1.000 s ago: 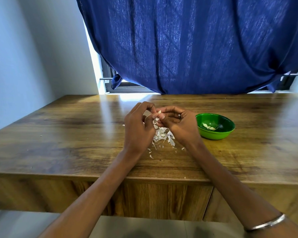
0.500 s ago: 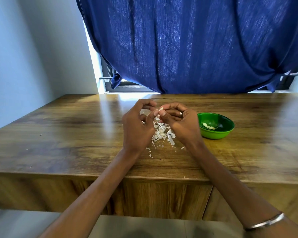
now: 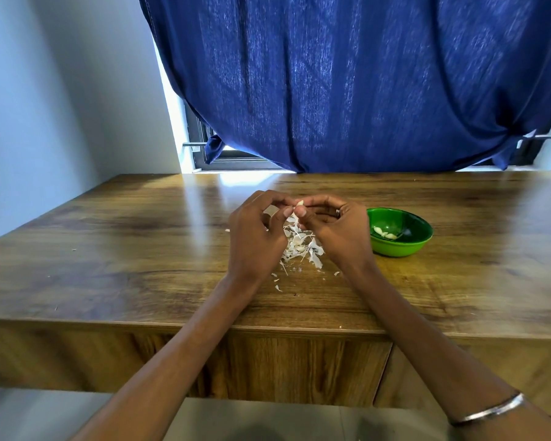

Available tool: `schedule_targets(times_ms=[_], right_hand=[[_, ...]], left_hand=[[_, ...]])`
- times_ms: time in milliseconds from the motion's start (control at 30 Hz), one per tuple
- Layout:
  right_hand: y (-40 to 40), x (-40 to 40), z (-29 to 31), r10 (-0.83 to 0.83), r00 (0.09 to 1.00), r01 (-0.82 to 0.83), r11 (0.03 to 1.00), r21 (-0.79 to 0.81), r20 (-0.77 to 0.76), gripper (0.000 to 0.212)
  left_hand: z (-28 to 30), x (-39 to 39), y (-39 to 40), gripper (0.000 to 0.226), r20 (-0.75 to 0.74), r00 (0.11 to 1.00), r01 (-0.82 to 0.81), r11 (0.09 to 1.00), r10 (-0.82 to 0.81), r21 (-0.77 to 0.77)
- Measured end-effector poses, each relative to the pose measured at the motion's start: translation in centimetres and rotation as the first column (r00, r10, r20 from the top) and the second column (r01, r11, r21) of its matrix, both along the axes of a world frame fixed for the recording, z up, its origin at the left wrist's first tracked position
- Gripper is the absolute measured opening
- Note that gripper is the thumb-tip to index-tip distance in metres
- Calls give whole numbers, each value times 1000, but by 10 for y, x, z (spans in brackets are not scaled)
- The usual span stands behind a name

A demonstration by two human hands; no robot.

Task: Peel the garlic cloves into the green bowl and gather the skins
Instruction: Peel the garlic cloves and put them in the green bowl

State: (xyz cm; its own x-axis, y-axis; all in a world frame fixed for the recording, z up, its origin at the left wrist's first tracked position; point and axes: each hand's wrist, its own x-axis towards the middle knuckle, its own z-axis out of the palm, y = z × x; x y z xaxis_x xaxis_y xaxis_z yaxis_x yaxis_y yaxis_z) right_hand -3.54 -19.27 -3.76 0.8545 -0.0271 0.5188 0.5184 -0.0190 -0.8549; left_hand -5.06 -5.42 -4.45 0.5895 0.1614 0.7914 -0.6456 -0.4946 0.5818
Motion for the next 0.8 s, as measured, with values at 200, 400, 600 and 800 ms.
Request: schedule_targets(times_ms=[200, 400, 600, 800], right_hand=[[0, -1, 1, -29, 1000, 29, 1000, 2, -4, 14], [-1, -1, 2, -5, 999, 7, 998, 68, -32, 12], [-2, -2, 5, 86, 992, -71, 986, 152, -97, 17], [-2, -4, 6, 106, 988, -92, 987, 129, -110, 18]], left_hand=[[-1, 3, 2, 17, -12, 1000, 0, 1000, 0, 10], [-2, 3, 3, 15, -5, 1000, -8, 1000, 7, -21], [-6, 8, 7, 15, 21, 996, -92, 992, 91, 86], [-1, 2, 3, 9, 14, 1000, -18, 999, 18, 36]])
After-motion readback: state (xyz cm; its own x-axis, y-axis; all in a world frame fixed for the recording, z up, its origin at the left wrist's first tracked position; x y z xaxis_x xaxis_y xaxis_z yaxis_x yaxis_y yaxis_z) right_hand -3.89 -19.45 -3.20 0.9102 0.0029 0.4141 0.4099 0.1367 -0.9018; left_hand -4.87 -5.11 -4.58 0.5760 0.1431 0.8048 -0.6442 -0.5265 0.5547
